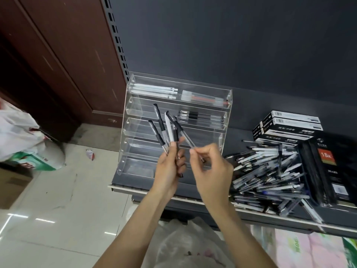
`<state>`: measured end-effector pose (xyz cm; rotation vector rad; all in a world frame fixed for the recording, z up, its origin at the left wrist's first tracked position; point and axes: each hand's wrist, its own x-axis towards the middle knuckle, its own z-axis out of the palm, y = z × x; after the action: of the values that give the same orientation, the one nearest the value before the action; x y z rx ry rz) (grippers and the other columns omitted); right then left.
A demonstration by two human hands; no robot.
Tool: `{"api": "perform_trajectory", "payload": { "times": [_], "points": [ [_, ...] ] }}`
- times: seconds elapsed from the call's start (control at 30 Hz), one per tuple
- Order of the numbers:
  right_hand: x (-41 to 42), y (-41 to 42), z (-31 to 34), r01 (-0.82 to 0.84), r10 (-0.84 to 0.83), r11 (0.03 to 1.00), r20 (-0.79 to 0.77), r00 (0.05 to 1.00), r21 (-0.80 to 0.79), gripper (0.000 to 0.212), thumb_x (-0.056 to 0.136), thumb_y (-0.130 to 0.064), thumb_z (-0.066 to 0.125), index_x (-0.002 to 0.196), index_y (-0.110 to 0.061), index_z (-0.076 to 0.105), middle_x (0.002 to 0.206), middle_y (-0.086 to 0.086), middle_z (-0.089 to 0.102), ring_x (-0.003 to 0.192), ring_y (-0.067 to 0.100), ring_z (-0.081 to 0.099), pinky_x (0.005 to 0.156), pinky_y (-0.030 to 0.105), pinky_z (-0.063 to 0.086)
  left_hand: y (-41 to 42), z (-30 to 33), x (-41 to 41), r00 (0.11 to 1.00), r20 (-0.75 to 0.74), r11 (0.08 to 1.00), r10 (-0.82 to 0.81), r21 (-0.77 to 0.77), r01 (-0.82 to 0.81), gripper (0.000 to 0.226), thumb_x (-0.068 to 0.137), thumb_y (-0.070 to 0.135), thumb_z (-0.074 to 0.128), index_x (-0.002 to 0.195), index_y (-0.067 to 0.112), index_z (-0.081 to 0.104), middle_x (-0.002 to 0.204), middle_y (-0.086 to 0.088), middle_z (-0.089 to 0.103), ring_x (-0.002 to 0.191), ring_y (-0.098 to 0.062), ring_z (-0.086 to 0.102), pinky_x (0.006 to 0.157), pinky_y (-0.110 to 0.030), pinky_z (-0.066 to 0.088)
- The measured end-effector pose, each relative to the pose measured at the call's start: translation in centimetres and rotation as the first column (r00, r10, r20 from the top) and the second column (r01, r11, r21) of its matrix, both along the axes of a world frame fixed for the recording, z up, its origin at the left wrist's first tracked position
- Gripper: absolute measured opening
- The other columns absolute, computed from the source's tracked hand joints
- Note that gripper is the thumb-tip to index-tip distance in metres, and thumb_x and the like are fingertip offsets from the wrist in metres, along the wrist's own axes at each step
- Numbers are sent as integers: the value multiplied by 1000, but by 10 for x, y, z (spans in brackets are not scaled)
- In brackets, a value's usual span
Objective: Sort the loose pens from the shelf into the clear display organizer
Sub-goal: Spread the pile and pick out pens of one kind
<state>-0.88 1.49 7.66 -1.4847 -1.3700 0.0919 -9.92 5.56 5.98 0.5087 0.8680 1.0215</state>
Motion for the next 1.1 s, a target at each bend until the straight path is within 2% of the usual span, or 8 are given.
{"api": "perform_trajectory", "payload": {
  "times": [0.2, 0.4, 0.57, 0.7, 0.8, 0.9, 1.0, 1.1],
  "points": [
    [-8, -2, -18, -22, -13, 996, 379, 925, 89, 19, 86, -7, 65, 68, -7, 63, 69, 1, 63, 62, 17, 55, 52, 29, 47, -7, 1, 5, 995, -59, 996, -74, 42, 77, 56, 83, 57, 43, 115, 16, 64, 57, 5, 45, 54, -7, 48, 56, -19, 45],
    [11, -11, -28, -287, 302, 952, 483, 822, -107, 19, 90, -27, 60, 97, -12, 70, 93, 2, 64, 87, 19, 52, 73, 31, 44, -1, -10, -6, 989, -99, 993, -112, -33, 109, 23, 78, 41, 61, 84, 22, 74, 61, 4, 38, 51, -5, 38, 48, -16, 36],
    [33, 1, -4, -227, 198, 927, -124, 972, -300, 41, 89, -48, 51, 123, -26, 57, 102, -13, 56, 94, 4, 51, 83, 19, 40, -9, -8, -10, 973, -98, 976, -211, 36, 215, 23, 83, 34, 52, 78, 15, 64, 54, 6, 32, 42, -3, 23, 38, -15, 17],
    [46, 33, 15, -619, 180, 537, -639, 748, -573, 56, 84, -51, 55, 132, -21, 48, 99, -11, 62, 71, -3, 52, 80, 20, 45, -22, -8, -3, 937, -8, 936, -350, 43, 350, 24, 86, 31, 49, 85, 10, 61, 58, 3, 35, 46, -6, 27, 40, -16, 23],
    [46, 37, 20, -722, 266, 419, -686, 677, -550, 41, 94, -32, 54, 133, -25, 48, 73, -4, 64, 45, 2, 41, 43, 13, 37, -31, -8, 3, 900, 71, 903, -430, 48, 427, 21, 88, 29, 55, 87, 10, 65, 62, 0, 42, 51, -8, 32, 46, -18, 28],
    [48, 36, 20, -729, 267, 380, -687, 676, -569, 43, 92, -34, 56, 134, -34, 46, 106, 20, 65, 39, 7, 41, 34, 16, 34, -35, -9, 3, 862, 175, 877, -476, 26, 480, 18, 85, 23, 59, 89, 8, 68, 72, -5, 51, 55, -11, 45, 52, -22, 38],
    [45, 31, 21, -764, 273, 342, -720, 638, -548, 47, 86, -40, 60, 132, -35, 50, 93, -5, 67, 54, 29, 56, 39, 22, 34, -37, -9, 1, 811, 217, 837, -543, 60, 544, 16, 82, 22, 68, 88, 8, 65, 77, -5, 57, 66, -14, 56, 62, -26, 47],
    [42, 27, 25, -751, 253, 346, -715, 652, -562, 31, 91, -30, 59, 121, -25, 58, 83, -9, 64, 41, 5, 48, 34, 16, 32, -38, -12, 1, 803, 189, 822, -565, 54, 566, 15, 81, 25, 60, 85, 11, 62, 72, -4, 52, 70, -15, 51, 69, -29, 45]
  ]
}}
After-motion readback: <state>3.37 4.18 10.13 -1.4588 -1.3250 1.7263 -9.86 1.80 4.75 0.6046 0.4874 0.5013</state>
